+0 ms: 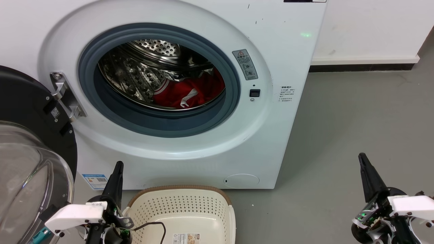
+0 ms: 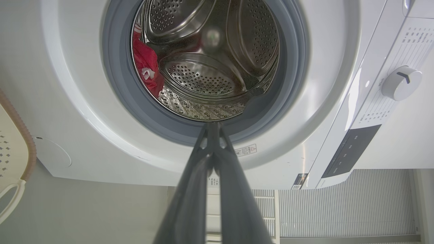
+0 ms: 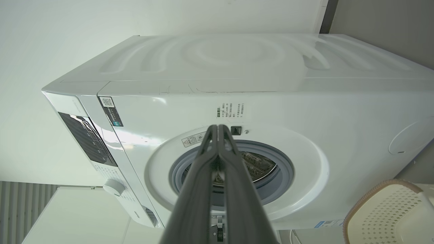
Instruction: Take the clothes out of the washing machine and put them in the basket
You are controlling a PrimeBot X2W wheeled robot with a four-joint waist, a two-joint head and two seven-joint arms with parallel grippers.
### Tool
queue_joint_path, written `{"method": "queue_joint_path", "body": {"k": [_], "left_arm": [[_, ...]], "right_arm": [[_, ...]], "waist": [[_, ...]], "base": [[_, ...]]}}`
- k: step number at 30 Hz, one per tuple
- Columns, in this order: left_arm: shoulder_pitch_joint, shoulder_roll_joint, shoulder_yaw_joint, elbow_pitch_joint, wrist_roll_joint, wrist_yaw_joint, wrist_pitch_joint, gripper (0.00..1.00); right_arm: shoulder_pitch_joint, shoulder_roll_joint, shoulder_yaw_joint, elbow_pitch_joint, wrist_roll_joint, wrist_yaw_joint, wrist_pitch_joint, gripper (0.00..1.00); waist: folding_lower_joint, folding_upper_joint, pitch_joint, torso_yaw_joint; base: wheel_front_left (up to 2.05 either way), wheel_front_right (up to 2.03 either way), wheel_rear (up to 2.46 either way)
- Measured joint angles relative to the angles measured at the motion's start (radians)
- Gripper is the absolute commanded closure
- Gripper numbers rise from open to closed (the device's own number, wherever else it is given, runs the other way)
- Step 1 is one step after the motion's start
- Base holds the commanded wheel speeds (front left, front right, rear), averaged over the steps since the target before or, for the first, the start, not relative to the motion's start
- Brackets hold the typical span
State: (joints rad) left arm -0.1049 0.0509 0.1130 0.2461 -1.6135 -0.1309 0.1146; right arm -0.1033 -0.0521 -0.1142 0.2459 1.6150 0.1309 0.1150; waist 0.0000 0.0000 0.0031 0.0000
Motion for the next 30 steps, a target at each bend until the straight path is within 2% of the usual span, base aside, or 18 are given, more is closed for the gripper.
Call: {"method": "queue_joint_path", "body": {"k": [13, 14, 23, 30], "left_arm": [[0.000, 0.000, 0.000, 0.000, 0.000, 0.000, 0.000, 1.00], [0.000, 0.000, 0.000, 0.000, 0.000, 0.000, 0.000, 0.00], [0.052, -0.008, -0.008, 0.038, 0.008, 0.000, -0.019, 0.00], [0.053, -0.007, -0.004, 0.003, 0.106, 0.004, -0.053, 0.00]], "right_arm": [[0.000, 0.000, 0.000, 0.000, 0.000, 0.000, 0.000, 1.00], [0.000, 0.000, 0.000, 0.000, 0.000, 0.000, 0.000, 0.00], [0.053, 0.005, 0.002, 0.044, -0.010, 0.000, -0.019, 0.00], [0.061, 0.006, -0.006, 0.023, -0.105, 0.000, -0.053, 0.00]], "waist": [[0.0000, 0.0000, 0.000, 0.000], [0.0000, 0.0000, 0.000, 0.000], [0.0000, 0.0000, 0.000, 0.000], [0.0000, 0.0000, 0.002, 0.001]], "base": [[0.00, 0.00, 0.00], [0.00, 0.00, 0.00], [0.00, 0.00, 0.00], [0.00, 0.00, 0.00]]}}
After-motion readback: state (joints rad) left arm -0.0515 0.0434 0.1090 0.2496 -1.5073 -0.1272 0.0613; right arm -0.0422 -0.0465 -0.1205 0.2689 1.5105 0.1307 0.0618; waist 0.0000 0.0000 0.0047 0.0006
